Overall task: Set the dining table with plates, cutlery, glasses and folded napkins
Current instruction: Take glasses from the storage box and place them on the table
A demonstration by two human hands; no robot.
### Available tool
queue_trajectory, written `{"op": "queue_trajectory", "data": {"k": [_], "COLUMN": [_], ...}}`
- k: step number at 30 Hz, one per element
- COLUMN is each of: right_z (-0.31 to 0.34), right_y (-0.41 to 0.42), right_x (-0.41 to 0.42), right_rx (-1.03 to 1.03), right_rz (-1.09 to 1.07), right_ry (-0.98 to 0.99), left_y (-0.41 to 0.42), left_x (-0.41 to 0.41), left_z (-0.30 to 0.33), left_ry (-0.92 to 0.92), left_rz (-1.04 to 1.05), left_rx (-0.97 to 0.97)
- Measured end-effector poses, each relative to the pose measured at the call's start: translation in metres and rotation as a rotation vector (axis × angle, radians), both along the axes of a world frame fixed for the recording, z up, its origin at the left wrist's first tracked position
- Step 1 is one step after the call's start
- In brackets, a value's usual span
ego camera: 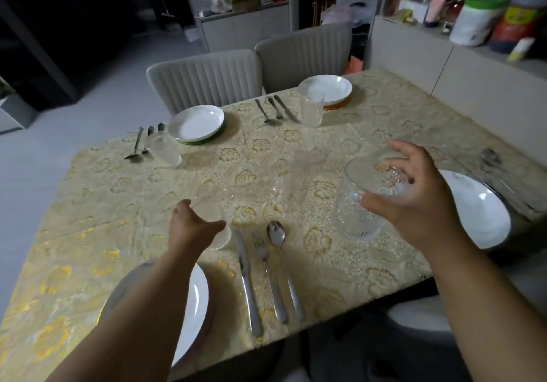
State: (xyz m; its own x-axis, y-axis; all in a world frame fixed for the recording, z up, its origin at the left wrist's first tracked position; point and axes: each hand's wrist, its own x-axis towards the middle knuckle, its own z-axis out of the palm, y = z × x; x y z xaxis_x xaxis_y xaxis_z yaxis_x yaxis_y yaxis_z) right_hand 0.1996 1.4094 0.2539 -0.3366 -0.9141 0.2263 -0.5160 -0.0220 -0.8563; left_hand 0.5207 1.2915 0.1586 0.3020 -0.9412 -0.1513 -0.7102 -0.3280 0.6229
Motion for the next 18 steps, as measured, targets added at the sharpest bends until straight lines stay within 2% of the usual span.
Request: {"op": "queue_trajectory", "data": {"k": [2, 4, 10, 15, 18], "right_z": [-0.001, -0.003, -0.002, -0.003, -0.012], "right_y": [-0.006, -0.015, -0.048, -0.086, -0.106], "right_x": [-0.009, -0.021, -0.088, -0.186, -0.235], "right_rx": [0.006, 0.008, 0.036, 0.095, 0.129], "right_rz": [0.003, 0.006, -0.047, -0.117, -0.153], "right_ry": [-0.015, -0.028, 0.017, 0.048, 0.098], "left_y": [-0.001, -0.002, 0.007, 0.021, 0.026], "left_x": [-0.008, -0.029, -0.164, -0.267, -0.300], "left_z": [0.008, 0.021, 0.051, 0.053, 0.045], "left_ry": [-0.161, -0.288, -0.104, 0.055, 0.086], "left_rz": [-0.015, -0.040, -0.270, -0.393, -0.409], "left_rx": [0.028, -0.022, -0.216, -0.220, -0.202]}}
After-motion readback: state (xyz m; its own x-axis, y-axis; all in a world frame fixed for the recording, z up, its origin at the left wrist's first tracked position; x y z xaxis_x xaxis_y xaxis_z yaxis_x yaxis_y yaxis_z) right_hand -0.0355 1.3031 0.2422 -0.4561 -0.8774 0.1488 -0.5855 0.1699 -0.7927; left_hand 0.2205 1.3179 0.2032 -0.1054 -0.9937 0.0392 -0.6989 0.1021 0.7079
